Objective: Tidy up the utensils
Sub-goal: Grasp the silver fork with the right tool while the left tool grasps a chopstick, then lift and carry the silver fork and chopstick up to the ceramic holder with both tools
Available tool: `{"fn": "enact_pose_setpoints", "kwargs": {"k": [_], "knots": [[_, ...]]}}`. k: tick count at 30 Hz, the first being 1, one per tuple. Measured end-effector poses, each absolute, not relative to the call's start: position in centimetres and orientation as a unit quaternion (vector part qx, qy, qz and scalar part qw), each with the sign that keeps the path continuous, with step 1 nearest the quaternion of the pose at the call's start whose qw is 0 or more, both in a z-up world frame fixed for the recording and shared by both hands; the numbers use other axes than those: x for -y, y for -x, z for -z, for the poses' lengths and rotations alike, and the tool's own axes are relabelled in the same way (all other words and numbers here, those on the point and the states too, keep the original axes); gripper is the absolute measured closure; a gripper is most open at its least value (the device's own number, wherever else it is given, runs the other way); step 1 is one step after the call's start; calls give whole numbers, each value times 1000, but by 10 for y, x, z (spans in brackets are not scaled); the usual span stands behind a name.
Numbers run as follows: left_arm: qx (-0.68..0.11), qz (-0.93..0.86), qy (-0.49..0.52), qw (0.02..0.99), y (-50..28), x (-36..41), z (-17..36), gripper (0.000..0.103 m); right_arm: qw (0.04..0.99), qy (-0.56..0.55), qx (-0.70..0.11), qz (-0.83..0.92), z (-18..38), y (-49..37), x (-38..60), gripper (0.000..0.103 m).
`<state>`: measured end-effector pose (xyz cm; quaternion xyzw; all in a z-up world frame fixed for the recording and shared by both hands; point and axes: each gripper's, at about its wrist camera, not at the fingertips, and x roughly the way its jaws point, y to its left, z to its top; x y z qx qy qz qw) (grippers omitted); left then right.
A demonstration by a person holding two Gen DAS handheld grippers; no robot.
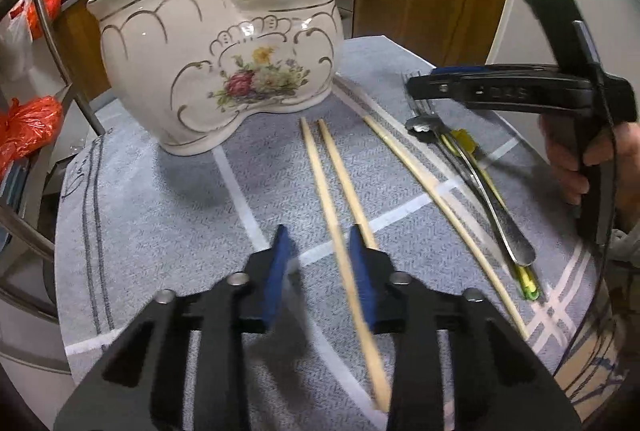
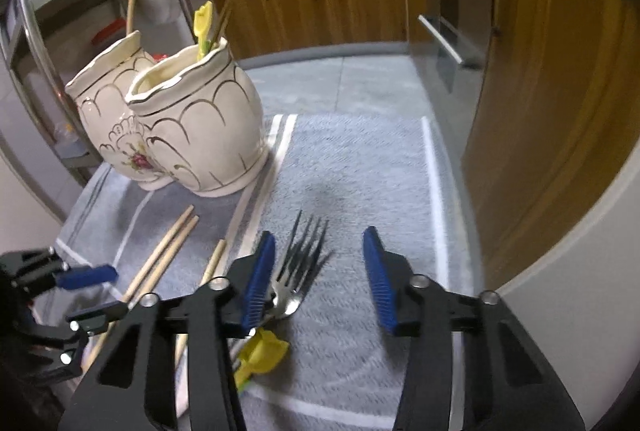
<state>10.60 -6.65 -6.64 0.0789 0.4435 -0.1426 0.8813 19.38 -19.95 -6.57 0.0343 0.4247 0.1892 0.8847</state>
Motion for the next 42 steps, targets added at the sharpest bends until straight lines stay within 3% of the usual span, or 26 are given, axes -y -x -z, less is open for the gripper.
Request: {"fn": "enact_pose_setpoints", "kwargs": {"k": [3,9,28,42], "knots": [[-445,146,-75,881,-108,68,66,95,877,-42,-434,-201,69,-199,197,75],[-444,155,-76,879,-111,64,68,97,887,-37,-414,-202,58,-193,197,98],[-388,181,-52,902,-97,18,55,97,939,-18,-289,-187,-12,-126,211,100],[-260,183,-59,946,-60,-1,18,97,955,-6,-233,-181,-44,-102,204,100]]}}
